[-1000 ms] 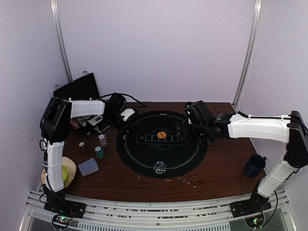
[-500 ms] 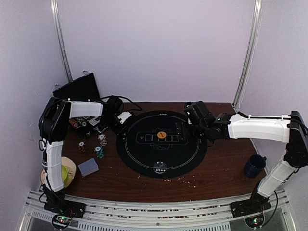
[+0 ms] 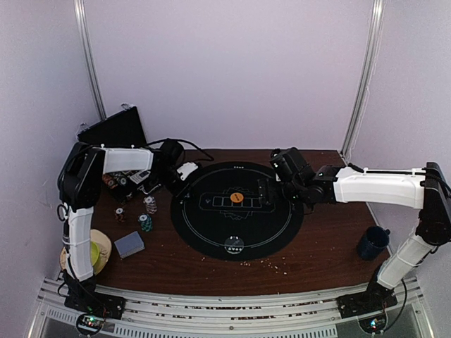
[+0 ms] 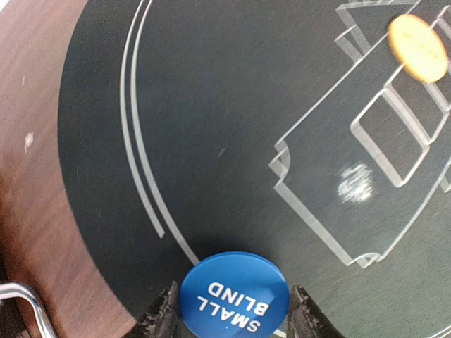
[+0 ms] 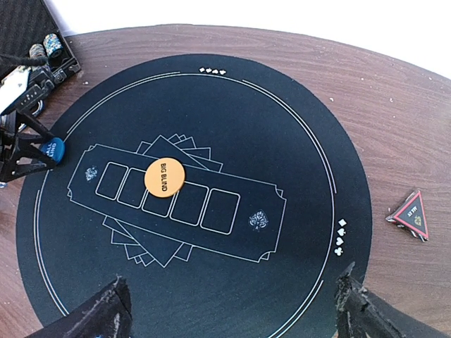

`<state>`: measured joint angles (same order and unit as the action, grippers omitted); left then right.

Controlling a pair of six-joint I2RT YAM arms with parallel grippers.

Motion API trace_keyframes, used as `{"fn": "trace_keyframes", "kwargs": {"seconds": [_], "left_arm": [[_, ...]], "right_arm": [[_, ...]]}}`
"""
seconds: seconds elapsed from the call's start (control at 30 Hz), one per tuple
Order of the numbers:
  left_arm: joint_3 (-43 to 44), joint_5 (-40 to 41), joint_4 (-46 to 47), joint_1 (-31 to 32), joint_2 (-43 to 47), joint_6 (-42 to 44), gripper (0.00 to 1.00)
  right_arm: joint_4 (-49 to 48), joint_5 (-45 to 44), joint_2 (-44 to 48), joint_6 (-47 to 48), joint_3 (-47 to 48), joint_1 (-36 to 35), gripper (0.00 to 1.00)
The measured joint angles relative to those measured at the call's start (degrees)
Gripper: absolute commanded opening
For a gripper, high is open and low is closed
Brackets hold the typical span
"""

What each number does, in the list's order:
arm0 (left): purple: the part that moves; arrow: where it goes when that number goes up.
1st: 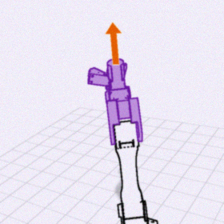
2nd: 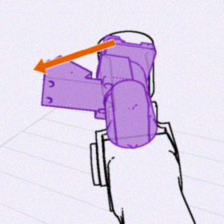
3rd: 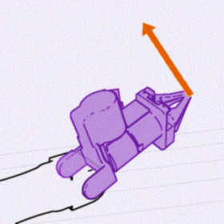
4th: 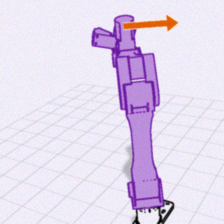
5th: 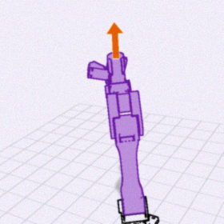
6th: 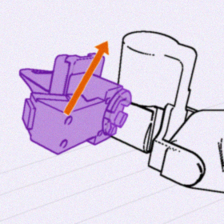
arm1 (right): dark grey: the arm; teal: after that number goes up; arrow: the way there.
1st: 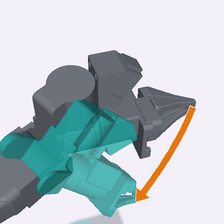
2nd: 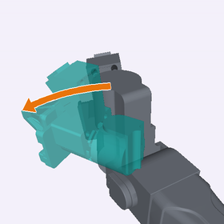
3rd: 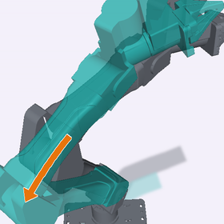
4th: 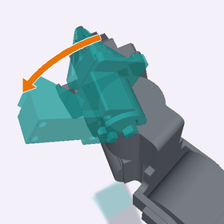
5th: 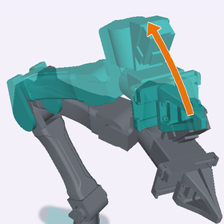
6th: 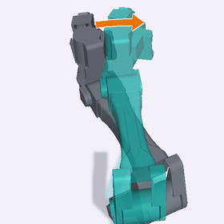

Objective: Distribute texas hold em gaming equipment
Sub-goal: Place the small blind button on the poker table mat.

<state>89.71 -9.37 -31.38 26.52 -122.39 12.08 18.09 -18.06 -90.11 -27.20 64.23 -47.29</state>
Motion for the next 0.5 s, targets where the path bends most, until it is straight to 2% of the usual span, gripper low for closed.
{"fn": "trace_keyframes", "kwargs": {"seconds": [0.3,0.5], "left_arm": [[4.76,-1.53,0.28,3.89,-0.68,0.42,0.45],[4.83,0.2,0.17,4.28,-2.08,0.37,0.45]], "right_arm": [[0.0,-0.02,0.0,0.0,0.0,0.0,1.0],[0.0,-0.02,0.0,0.0,0.0,0.0,1.0]]}}
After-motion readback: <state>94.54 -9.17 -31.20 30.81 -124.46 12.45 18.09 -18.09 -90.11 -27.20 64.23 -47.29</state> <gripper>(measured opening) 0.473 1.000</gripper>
